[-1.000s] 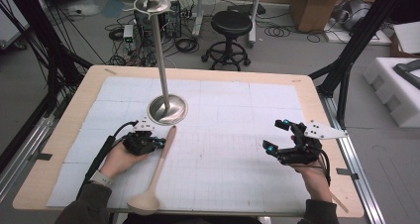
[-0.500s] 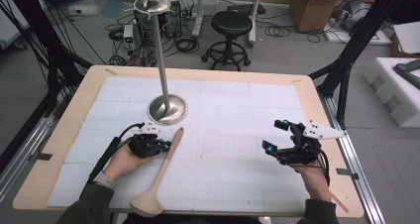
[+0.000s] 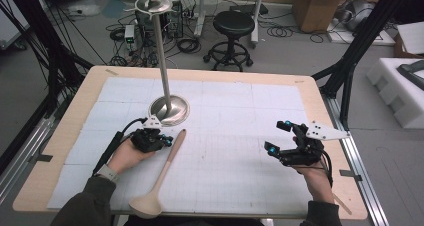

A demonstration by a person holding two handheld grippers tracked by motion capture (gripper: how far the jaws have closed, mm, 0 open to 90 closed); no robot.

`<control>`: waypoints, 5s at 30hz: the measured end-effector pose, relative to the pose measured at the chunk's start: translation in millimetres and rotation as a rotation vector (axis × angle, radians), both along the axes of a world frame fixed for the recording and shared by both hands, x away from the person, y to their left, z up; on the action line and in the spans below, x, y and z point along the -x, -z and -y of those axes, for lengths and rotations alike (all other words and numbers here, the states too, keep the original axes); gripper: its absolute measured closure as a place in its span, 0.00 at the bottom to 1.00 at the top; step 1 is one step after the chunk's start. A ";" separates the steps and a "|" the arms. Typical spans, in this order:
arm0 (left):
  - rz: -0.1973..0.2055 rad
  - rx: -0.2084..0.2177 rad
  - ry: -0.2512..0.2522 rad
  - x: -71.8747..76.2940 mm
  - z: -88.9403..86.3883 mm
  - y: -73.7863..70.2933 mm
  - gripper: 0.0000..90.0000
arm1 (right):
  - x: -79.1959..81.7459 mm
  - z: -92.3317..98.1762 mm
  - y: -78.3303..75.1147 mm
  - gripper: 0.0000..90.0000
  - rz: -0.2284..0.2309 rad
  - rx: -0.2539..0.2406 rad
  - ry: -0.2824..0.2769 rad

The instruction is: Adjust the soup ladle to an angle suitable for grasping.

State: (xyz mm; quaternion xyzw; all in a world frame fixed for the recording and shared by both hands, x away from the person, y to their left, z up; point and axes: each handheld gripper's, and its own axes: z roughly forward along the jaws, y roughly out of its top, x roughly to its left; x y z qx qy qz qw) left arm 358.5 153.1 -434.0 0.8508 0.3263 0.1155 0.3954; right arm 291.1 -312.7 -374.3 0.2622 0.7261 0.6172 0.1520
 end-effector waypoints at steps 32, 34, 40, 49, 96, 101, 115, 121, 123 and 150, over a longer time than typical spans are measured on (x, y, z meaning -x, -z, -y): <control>-0.060 -0.040 0.055 -22.7 37.7 3.6 1.00 | -0.9 0.5 0.4 0.10 -0.001 -0.011 -0.006; -0.062 -0.038 0.066 -20.7 41.2 3.6 1.00 | -1.1 0.5 0.6 0.10 0.000 -0.010 -0.007; -0.069 -0.043 0.108 -15.1 56.3 2.4 1.00 | -1.1 0.6 0.6 0.10 -0.001 -0.011 -0.007; -0.080 -0.072 0.178 -1.5 79.2 -0.1 1.00 | -0.6 1.9 0.1 0.10 0.000 -0.017 -0.008; -0.103 -0.105 0.410 57.9 144.4 -3.2 1.00 | 2.3 10.2 -1.8 0.10 0.011 -0.049 0.006; -0.113 -0.116 0.436 62.4 147.8 -4.9 1.00 | 2.3 10.1 -1.8 0.10 0.012 -0.049 0.005; -0.081 -0.112 0.446 65.1 146.1 -10.2 1.00 | 3.0 11.7 -1.6 0.10 0.010 -0.054 0.010; -0.060 -0.114 0.455 70.3 135.1 -21.9 1.00 | 3.6 13.2 -1.6 0.10 0.011 -0.054 0.013; -0.051 -0.122 0.466 75.4 129.0 -26.3 0.99 | 3.6 13.4 -1.7 0.10 0.013 -0.054 0.015; -0.203 -0.372 0.501 108.8 91.2 -26.8 0.22 | -1.6 10.4 -0.2 0.10 0.006 -0.052 -0.002</control>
